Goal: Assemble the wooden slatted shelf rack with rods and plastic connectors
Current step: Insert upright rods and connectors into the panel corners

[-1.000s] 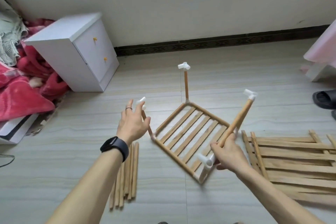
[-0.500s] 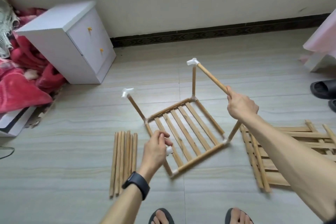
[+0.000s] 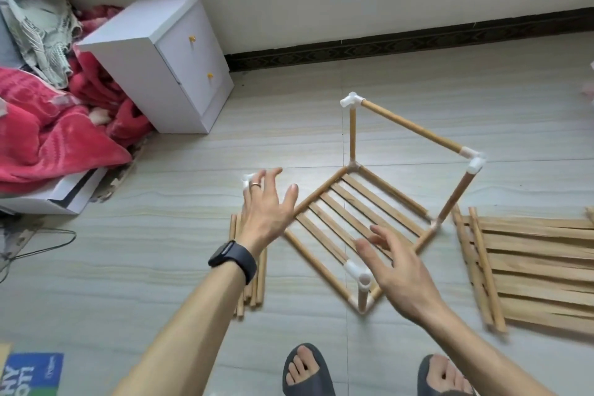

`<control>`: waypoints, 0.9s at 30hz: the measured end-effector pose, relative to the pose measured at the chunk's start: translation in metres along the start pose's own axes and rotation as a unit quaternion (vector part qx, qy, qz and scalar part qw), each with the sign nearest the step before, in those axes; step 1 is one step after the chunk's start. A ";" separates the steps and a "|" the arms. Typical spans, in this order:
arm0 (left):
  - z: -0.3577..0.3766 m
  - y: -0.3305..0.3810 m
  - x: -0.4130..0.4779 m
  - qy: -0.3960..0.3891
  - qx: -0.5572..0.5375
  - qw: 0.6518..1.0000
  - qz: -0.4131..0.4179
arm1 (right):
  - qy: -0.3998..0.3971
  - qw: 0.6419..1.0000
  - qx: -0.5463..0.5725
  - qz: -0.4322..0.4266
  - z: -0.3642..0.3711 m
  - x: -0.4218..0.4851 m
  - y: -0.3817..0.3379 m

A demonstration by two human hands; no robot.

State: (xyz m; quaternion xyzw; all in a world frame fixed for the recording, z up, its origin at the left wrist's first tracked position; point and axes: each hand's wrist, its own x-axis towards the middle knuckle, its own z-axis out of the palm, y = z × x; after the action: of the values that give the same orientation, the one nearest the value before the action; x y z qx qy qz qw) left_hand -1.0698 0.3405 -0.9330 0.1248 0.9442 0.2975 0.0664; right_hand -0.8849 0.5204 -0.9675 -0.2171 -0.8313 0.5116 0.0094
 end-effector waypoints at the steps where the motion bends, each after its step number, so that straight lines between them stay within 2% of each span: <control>1: -0.009 -0.011 0.012 0.012 0.060 0.998 -0.005 | -0.017 1.000 0.013 0.006 0.010 -0.009 0.003; 3: -0.018 -0.032 0.033 -0.002 0.124 0.992 -0.019 | -0.023 1.000 0.003 0.019 0.023 -0.016 0.010; 4: -0.020 -0.040 0.041 -0.014 0.119 0.992 -0.031 | -0.019 1.000 0.001 0.023 0.025 -0.016 0.013; 6: -0.018 -0.056 0.055 -0.045 0.043 0.997 -0.053 | -0.022 1.000 0.003 0.010 0.025 -0.013 0.020; 9: -0.014 -0.067 0.062 -0.068 -0.089 0.990 -0.083 | -0.075 0.997 0.022 -0.015 0.010 0.000 0.029; 12: -0.006 -0.071 0.053 -0.039 -0.111 0.990 -0.080 | -0.083 0.996 0.034 -0.019 -0.023 0.021 0.043; 14: 0.001 -0.071 0.040 -0.031 -0.119 0.989 -0.077 | -0.041 0.998 0.039 -0.015 -0.045 0.035 0.051; 16: 0.009 -0.071 0.024 -0.031 -0.138 0.987 -0.071 | 0.061 0.995 0.082 0.005 -0.063 0.049 0.061; 18: 0.019 -0.066 0.004 -0.042 -0.165 0.984 -0.055 | 0.162 0.980 0.095 0.057 -0.075 0.067 0.066; 19: 0.026 -0.061 -0.005 -0.047 -0.178 0.982 -0.049 | 0.183 0.975 0.091 0.091 -0.079 0.075 0.067; 22: 0.045 -0.047 -0.022 -0.070 -0.187 0.979 -0.050 | 0.174 0.968 0.090 0.159 -0.080 0.092 0.060; 27: 0.067 -0.034 -0.026 -0.006 -0.235 0.968 -0.094 | 0.167 0.971 0.105 0.136 -0.082 0.095 0.065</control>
State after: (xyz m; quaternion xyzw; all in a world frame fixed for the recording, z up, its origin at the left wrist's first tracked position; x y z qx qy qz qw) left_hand -1.0379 0.3426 -1.0056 0.0183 0.8550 0.5025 0.1270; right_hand -0.9282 0.6498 -1.0038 -0.4084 -0.7222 0.5490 0.1010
